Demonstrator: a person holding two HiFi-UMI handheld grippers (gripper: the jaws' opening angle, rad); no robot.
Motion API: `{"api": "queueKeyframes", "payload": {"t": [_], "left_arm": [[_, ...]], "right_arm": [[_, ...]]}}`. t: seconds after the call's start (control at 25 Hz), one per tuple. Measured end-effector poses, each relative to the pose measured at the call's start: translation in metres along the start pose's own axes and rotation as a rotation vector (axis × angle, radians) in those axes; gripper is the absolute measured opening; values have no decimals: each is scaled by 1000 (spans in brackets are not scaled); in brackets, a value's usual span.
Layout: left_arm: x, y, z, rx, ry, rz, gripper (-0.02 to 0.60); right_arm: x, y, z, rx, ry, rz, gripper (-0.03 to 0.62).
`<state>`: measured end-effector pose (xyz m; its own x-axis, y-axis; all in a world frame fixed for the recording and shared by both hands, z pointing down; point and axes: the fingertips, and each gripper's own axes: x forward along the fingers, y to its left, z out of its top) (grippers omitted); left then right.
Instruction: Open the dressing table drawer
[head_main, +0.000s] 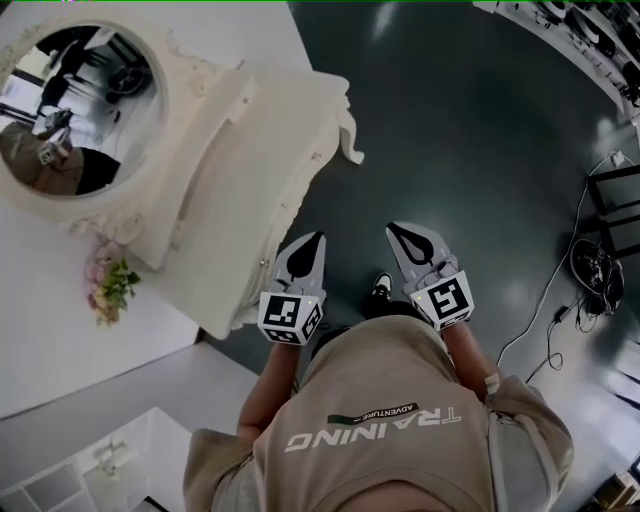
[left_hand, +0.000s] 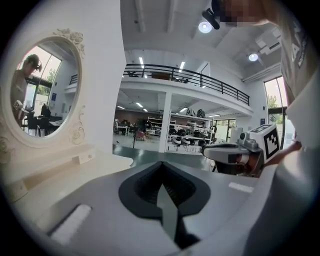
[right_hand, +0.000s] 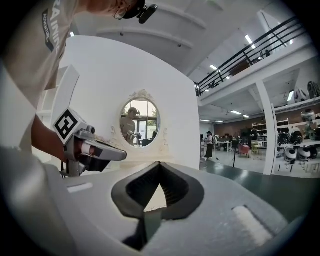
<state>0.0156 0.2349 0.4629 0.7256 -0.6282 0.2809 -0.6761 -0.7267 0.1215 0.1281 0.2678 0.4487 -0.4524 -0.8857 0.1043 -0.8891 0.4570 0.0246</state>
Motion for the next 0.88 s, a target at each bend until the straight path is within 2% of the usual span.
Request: {"api": "queueKeyframes", "payload": {"t": [0.2,0.44,0.64,0.76,0.88], "left_arm": [[36,11,6,-45,12,30,18],[45,33,0,-95,60,72,18],[69,45,-17,-139,102,58,18],[88,52,-15,-150,91,38,18],[113,67,-7,-151,77,24,18]], "right_arm": [[13,-41,-10,48,-12,36,2],[30,-65,-17,79,0,26,2],[40,-68,-29,90,9,38,2],[45,-78,-44,117,62,16,2],[62,-93,-41,115,82,11,2]]}}
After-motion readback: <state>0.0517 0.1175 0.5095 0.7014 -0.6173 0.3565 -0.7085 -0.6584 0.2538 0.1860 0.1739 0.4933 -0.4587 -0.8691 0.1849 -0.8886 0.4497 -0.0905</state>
